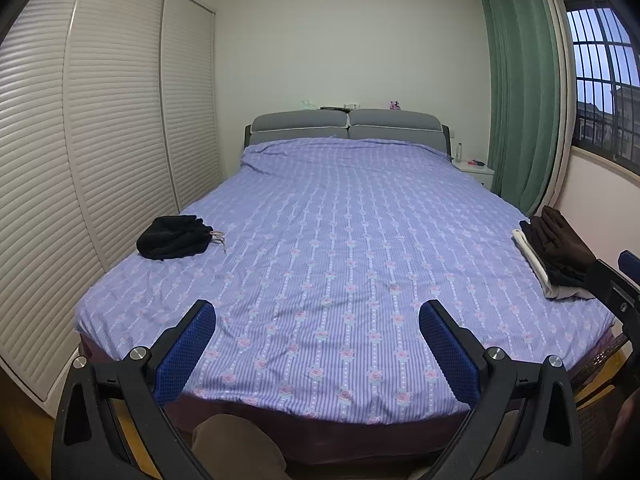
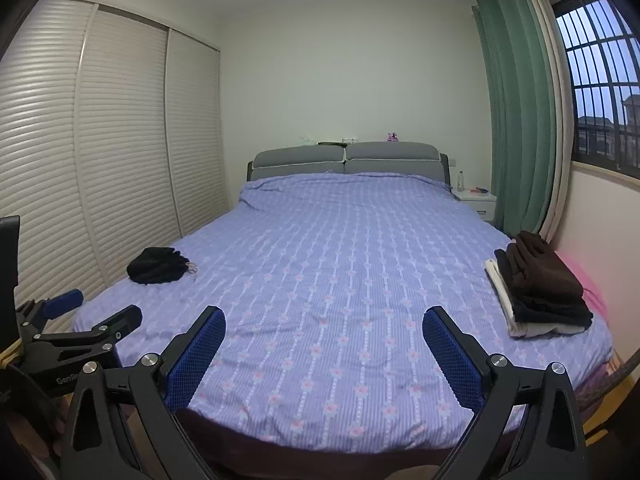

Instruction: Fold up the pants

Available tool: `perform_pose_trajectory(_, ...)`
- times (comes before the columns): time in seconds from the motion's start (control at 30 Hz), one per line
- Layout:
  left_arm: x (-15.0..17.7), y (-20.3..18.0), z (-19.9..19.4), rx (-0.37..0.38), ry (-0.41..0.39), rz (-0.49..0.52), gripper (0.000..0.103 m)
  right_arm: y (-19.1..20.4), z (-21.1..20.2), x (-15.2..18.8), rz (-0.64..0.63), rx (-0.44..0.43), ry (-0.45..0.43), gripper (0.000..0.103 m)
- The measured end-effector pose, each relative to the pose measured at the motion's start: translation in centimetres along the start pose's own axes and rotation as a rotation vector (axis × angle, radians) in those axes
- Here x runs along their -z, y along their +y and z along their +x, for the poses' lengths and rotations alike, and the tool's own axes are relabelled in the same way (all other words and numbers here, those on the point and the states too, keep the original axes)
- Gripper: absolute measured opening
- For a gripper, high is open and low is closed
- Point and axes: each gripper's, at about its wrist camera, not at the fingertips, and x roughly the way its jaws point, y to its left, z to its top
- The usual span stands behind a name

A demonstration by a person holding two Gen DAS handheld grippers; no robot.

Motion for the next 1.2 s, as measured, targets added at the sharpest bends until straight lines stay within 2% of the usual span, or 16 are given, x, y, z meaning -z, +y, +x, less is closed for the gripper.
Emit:
perform_pose_trajectory(0.67, 0.21, 0.05, 0.16, -0.023, -0.001, 0.009, 0.103, 0.0, 0.36, 0.36, 0.01, -0.009, 0.002, 0.1)
perform_pose_trajectory(1.2, 0.08, -0.04, 0.09, -0.002, 0.005, 0.02, 0.103, 0.47, 0.59, 0.51, 0.002, -0.01, 0.005, 0.1)
